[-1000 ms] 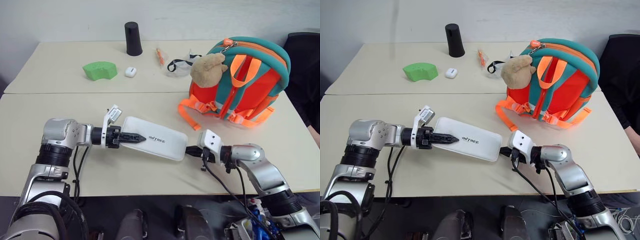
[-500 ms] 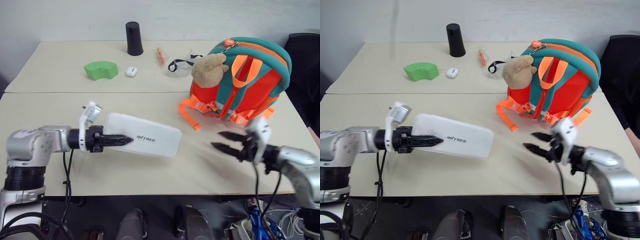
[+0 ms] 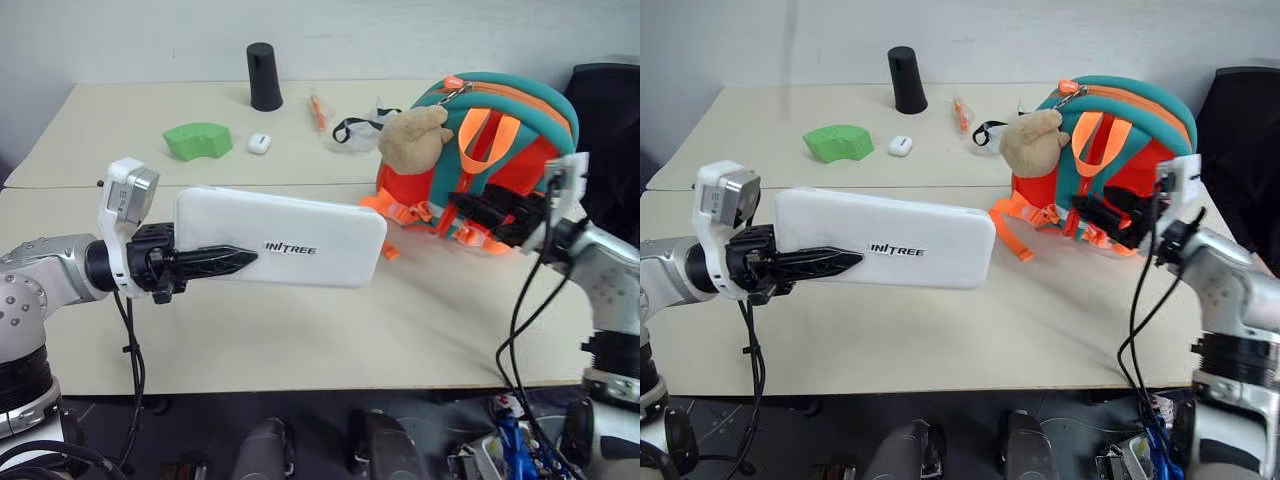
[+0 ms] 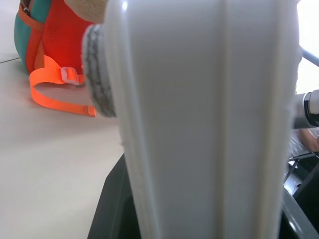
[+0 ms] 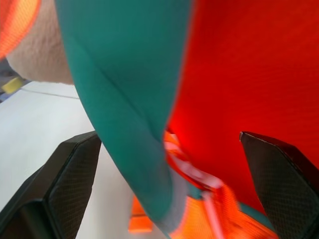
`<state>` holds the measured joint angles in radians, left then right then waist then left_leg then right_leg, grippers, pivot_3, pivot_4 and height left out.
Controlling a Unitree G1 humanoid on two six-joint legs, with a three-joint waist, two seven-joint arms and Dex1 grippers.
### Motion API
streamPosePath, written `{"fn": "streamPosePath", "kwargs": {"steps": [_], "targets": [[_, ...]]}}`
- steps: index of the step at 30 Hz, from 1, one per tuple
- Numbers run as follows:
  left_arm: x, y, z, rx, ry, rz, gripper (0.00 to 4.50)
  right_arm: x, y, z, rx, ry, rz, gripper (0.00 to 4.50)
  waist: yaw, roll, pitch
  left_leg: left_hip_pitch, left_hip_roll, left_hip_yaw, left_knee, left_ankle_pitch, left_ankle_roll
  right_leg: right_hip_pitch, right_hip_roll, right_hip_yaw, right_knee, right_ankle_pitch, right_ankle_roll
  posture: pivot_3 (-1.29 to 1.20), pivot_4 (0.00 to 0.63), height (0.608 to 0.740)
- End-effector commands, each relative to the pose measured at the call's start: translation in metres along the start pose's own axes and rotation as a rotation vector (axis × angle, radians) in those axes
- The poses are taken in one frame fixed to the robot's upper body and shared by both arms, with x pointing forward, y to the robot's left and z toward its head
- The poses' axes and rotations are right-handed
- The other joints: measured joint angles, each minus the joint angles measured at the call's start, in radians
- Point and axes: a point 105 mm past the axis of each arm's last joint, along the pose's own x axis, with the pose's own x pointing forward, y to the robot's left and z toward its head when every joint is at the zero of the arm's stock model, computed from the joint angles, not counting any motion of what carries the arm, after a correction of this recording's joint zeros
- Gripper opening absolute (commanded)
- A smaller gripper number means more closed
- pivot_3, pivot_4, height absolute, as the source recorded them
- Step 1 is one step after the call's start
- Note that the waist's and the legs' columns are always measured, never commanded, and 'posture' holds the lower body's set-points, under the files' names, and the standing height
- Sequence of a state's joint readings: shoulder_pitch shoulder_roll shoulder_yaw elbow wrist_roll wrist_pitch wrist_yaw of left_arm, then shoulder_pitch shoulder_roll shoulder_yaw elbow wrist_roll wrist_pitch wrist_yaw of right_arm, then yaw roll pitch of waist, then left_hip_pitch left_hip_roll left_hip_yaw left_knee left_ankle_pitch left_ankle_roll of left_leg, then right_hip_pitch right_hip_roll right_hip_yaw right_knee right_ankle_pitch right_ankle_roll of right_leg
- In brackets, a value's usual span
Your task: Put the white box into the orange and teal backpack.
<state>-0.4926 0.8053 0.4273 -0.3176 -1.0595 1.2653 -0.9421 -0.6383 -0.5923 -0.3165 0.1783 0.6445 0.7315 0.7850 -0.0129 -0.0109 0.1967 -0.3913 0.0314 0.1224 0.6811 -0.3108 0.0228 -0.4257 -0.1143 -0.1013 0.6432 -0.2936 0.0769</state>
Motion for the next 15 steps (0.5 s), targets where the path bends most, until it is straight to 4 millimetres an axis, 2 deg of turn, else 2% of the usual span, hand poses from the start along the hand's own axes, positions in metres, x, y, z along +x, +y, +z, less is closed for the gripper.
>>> {"fn": "streamPosePath", "kwargs": {"steps": [1, 3, 6, 15], "targets": [[-0.003, -0.007, 0.012, 0.068, -0.026, 0.003, 1.34, 0.02, 0.006, 0.021, -0.027, -0.075, 0.046, 4.45, -0.004, 0.0, 0.0, 0.0, 0.0, 0.0, 0.0, 0.0, 0.0, 0.0, 0.0, 0.0, 0.0, 0.0, 0.0, 0.0, 0.15, 0.74], [-0.003, -0.006, 0.013, 0.07, -0.032, 0.017, 1.34, 0.027, 0.006, 0.028, -0.021, -0.111, 0.061, 4.45, -0.007, 0.0, 0.0, 0.0, 0.0, 0.0, 0.0, 0.0, 0.0, 0.0, 0.0, 0.0, 0.001, 0.0, 0.0, 0.0, 0.15, 0.74], [-0.003, -0.004, 0.014, 0.073, -0.04, 0.036, 1.34, 0.031, 0.01, 0.037, -0.014, -0.156, 0.094, 3.85, -0.007, 0.0, 0.0, -0.002, 0.0, -0.001, 0.0, 0.0, 0.0, 0.0, 0.0, -0.001, 0.001, 0.0, 0.0, 0.0, 0.15, 0.74], [-0.007, -0.001, 0.018, 0.076, -0.073, 0.075, 1.34, 0.017, 0.031, 0.039, -0.041, -0.141, 0.226, 0.7, -0.014, 0.0, 0.0, -0.003, 0.001, -0.001, -0.001, 0.0, 0.0, 0.0, 0.0, -0.001, 0.001, 0.0, 0.001, 0.0, 0.15, 0.74]]}}
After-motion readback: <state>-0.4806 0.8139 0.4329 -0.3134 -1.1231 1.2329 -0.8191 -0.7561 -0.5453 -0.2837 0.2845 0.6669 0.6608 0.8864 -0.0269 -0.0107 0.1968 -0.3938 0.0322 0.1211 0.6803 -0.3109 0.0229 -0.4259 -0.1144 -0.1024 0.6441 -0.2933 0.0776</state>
